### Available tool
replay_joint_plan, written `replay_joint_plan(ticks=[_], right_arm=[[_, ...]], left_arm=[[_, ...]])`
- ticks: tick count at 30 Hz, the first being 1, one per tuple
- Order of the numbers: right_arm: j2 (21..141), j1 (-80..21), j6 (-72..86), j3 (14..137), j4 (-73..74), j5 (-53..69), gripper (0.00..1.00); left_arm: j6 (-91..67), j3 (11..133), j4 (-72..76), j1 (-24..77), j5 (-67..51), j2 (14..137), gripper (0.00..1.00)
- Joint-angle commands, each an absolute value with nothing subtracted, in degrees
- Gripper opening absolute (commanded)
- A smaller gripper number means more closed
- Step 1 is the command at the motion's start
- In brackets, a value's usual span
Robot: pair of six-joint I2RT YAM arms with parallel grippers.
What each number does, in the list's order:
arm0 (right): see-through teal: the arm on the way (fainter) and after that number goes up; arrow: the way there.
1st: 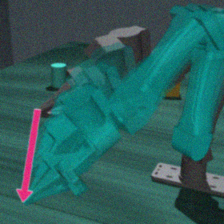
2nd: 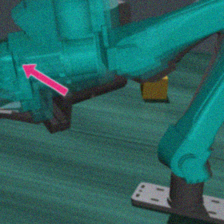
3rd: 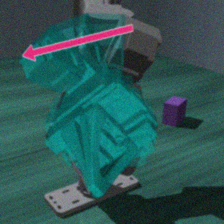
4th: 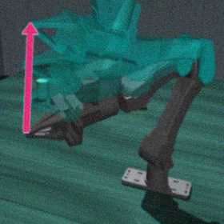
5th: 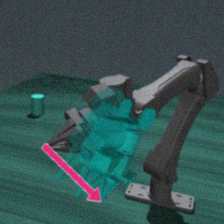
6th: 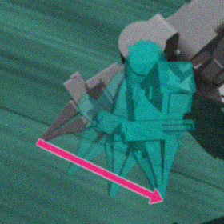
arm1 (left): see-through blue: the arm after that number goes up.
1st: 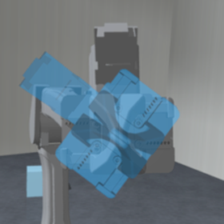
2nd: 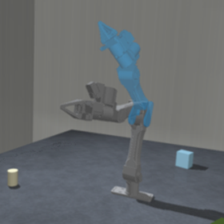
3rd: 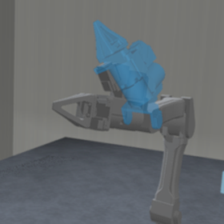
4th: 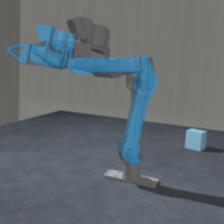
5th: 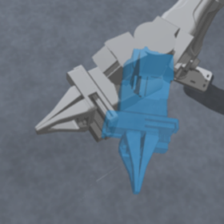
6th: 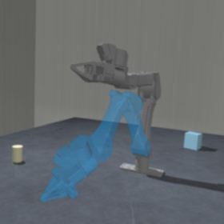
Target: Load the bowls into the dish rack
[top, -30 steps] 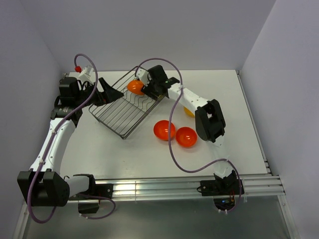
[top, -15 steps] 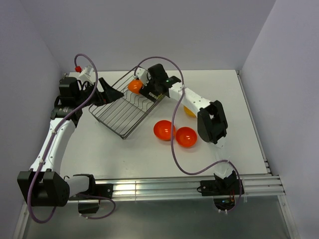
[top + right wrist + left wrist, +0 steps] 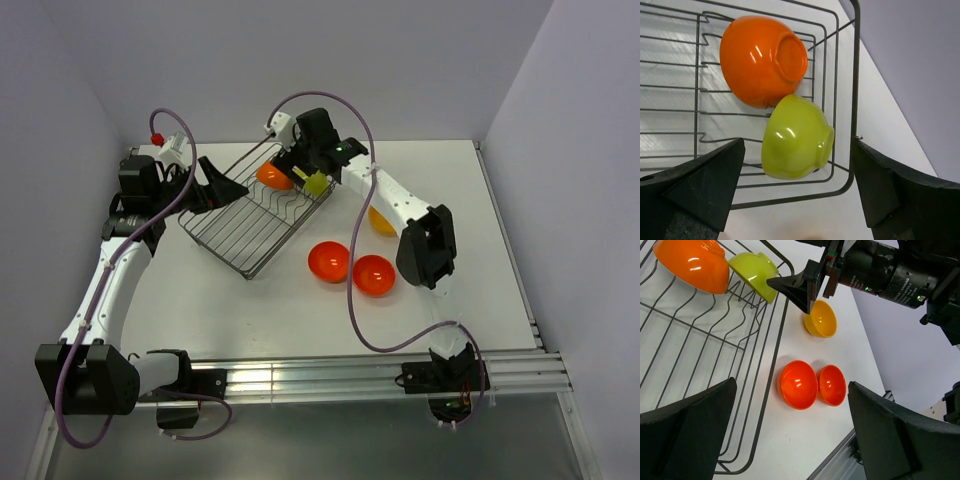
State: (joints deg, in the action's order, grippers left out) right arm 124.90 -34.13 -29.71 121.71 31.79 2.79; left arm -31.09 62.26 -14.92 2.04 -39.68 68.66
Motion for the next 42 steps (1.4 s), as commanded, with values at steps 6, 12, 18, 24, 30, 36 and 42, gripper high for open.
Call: replay_joint_plan(ticks=[6, 12, 18, 24, 30, 36, 42], right_arm=[[129.64, -31.91, -26.90, 126.56, 35.68, 5.71, 0.94], [130.60, -30.50, -23.82, 126.74, 36.30, 9.14, 0.95], [131.40, -29.71, -23.46, 126.91, 36.91, 11.33, 0.84], [130.87, -29.36, -24.69, 125.60, 37.44, 12.30, 0.69], [130.26, -29.36, -26.71, 124.19, 38.85, 11.43, 0.63], [127.36, -29.00, -29.09, 120.68, 37.79, 11.16, 0.56], [126.12, -28.92, -30.84, 121.02, 37.88, 10.73, 0.52]], left_arm=[[-30.50, 63.37, -13.89, 1.67, -40.96, 66.97, 0.99], [-30.32, 63.63, -14.06, 1.67, -40.87, 67.15, 0.99], [-30.41, 63.98, -14.06, 1.67, -40.78, 67.41, 1.00], [-30.59, 63.81, -14.06, 1.67, -40.78, 67.85, 0.99], [-30.67, 63.81, -14.06, 1.67, -40.78, 68.03, 0.99], [-31.02, 63.11, -13.80, 1.58, -40.78, 67.68, 0.99], [-31.29, 63.02, -13.54, 1.58, -40.96, 67.76, 0.99]])
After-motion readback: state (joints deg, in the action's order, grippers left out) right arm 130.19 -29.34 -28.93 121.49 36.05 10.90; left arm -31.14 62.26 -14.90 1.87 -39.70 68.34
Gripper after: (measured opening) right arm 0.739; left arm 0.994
